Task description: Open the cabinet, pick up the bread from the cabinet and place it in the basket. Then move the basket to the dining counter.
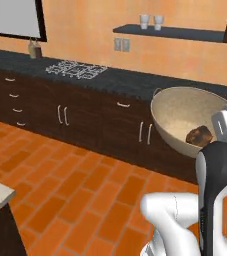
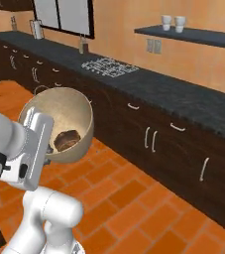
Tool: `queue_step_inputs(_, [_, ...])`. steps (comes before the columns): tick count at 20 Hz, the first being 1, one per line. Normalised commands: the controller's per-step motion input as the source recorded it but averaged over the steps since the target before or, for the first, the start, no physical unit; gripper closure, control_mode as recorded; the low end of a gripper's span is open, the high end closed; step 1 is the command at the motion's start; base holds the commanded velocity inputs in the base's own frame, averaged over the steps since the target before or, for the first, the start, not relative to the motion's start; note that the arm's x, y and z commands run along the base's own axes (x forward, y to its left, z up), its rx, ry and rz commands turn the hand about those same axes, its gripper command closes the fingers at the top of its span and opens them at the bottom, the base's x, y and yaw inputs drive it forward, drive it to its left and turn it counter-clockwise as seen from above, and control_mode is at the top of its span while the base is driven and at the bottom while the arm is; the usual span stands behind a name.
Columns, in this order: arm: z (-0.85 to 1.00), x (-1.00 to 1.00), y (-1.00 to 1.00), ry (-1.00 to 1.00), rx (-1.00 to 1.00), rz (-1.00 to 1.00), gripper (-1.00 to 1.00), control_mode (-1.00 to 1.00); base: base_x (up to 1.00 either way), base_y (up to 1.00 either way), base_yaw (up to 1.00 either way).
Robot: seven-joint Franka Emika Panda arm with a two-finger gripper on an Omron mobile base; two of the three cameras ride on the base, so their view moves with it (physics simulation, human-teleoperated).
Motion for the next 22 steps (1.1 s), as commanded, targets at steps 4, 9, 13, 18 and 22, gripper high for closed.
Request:
queue_step_inputs(4, [0.00, 0.00, 0.00, 0.00, 0.00, 0.00, 1.00, 1.00, 0.00, 0.00, 1.00])
queue_step_inputs(9, [0.00, 0.00, 0.00, 0.00, 0.00, 0.00, 1.00, 1.00, 0.00, 0.00, 1.00])
queue_step_inputs(13, [0.00, 0.00, 0.00, 0.00, 0.00, 0.00, 1.00, 1.00, 0.00, 0.68, 0.78])
queue_step_inputs(18, [0.00, 0.00, 0.00, 0.00, 0.00, 0.00, 1.00, 1.00, 0.09, 1.00, 0.41])
queue_step_inputs(22, [0.00, 0.00, 0.00, 0.00, 0.00, 0.00, 1.00, 1.00, 0.63, 0.66, 0.13])
